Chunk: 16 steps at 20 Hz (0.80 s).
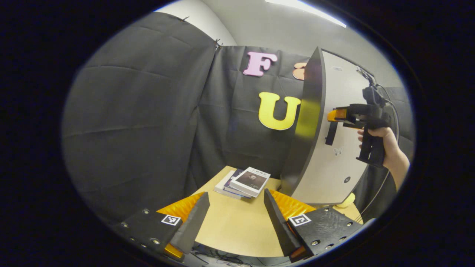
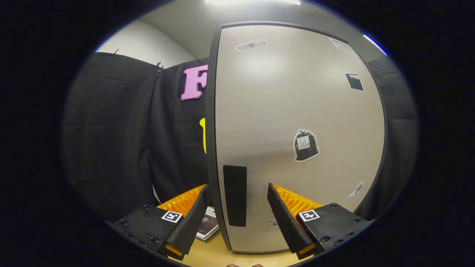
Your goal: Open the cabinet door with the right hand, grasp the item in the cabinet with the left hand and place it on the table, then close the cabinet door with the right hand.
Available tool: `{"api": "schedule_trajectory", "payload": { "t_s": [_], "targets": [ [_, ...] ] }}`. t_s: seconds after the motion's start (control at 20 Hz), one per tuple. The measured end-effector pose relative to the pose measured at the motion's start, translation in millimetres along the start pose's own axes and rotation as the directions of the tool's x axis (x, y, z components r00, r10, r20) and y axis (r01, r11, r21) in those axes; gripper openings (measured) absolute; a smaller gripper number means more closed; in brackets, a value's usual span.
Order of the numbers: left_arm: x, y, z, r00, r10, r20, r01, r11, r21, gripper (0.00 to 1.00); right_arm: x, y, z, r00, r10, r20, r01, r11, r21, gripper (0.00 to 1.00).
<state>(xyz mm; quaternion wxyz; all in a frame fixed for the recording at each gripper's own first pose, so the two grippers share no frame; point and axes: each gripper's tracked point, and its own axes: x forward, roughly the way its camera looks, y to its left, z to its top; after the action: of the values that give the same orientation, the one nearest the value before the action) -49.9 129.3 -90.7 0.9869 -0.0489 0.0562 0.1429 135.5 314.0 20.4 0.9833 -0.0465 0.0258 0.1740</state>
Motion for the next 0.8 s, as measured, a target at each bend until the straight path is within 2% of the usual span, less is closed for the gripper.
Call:
{"api": "schedule_trajectory", "payload": {
  "t_s": [0.1, 0.15, 0.2, 0.25, 0.3, 0.35, 0.4, 0.45, 0.5, 0.55, 0.6, 0.65, 0.7, 0.75, 0.8],
  "targets": [
    [5, 5, -8, 1.000, 0.007, -0.023, -0.007, 1.000, -0.006, 0.85, 8, 0, -9, 1.000, -0.015, -0.016, 0.014, 1.000, -0.015, 0.98],
    [6, 9, -10, 0.999, 0.018, -0.028, -0.018, 1.000, -0.008, 0.85, 11, 0, -11, 1.000, -0.023, -0.017, 0.023, 1.000, -0.021, 0.92],
    [8, 12, -10, 0.999, 0.024, -0.022, -0.024, 1.000, -0.011, 0.85, 12, 0, -11, 1.000, -0.024, -0.016, 0.023, 1.000, -0.019, 0.98],
    [11, 12, -8, 1.000, 0.022, -0.020, -0.022, 1.000, -0.017, 0.90, 15, 3, -11, 1.000, -0.024, -0.012, 0.024, 1.000, -0.012, 0.91],
    [12, 12, -9, 1.000, 0.021, -0.022, -0.021, 1.000, -0.022, 0.85, 17, 3, -10, 0.999, -0.031, -0.010, 0.031, 0.999, -0.011, 0.87],
    [14, 14, -10, 1.000, 0.020, -0.024, -0.020, 1.000, -0.024, 0.85, 18, 4, -9, 0.999, -0.037, -0.008, 0.037, 0.999, -0.014, 0.71],
    [16, 15, -8, 1.000, 0.021, -0.021, -0.021, 1.000, -0.022, 0.85, 19, 3, -7, 0.999, -0.051, -0.007, 0.050, 0.999, -0.019, 0.67],
    [19, 16, -5, 1.000, 0.022, -0.013, -0.022, 1.000, -0.020, 0.85, 22, 3, -7, 0.999, -0.054, -0.007, 0.054, 0.998, -0.017, 0.54],
    [20, 16, -3, 1.000, 0.024, -0.005, -0.024, 1.000, -0.018, 0.90, 22, 1, -6, 0.998, -0.068, -0.007, 0.068, 0.998, -0.012, 0.48],
    [21, 16, -3, 1.000, 0.022, -0.001, -0.022, 1.000, -0.017, 0.85, 23, 2, -4, 0.998, -0.066, -0.003, 0.066, 0.998, 0.000, 0.41],
    [22, 14, -3, 1.000, 0.019, -0.003, -0.019, 1.000, -0.016, 0.85, 26, 1, -5, 0.997, -0.072, -0.003, 0.072, 0.997, 0.018, 0.41],
    [23, 13, -3, 1.000, 0.018, -0.004, -0.018, 1.000, -0.013, 0.85, 22, 1, -3, 0.997, -0.072, 0.000, 0.072, 0.997, 0.030, 0.33],
    [23, 11, -2, 1.000, 0.014, -0.004, -0.014, 1.000, -0.011, 0.85, 22, 0, -3, 0.997, -0.079, 0.005, 0.079, 0.997, 0.028, 0.36],
    [24, 9, -4, 1.000, 0.011, -0.005, -0.011, 1.000, -0.008, 0.85, 24, 0, -2, 0.996, -0.084, 0.011, 0.084, 0.996, 0.026, 0.30],
    [24, 9, -5, 1.000, 0.013, -0.010, -0.013, 1.000, -0.004, 0.85, 24, 0, -3, 0.997, -0.078, 0.003, 0.078, 0.997, 0.016, 0.31]
  ]
}}
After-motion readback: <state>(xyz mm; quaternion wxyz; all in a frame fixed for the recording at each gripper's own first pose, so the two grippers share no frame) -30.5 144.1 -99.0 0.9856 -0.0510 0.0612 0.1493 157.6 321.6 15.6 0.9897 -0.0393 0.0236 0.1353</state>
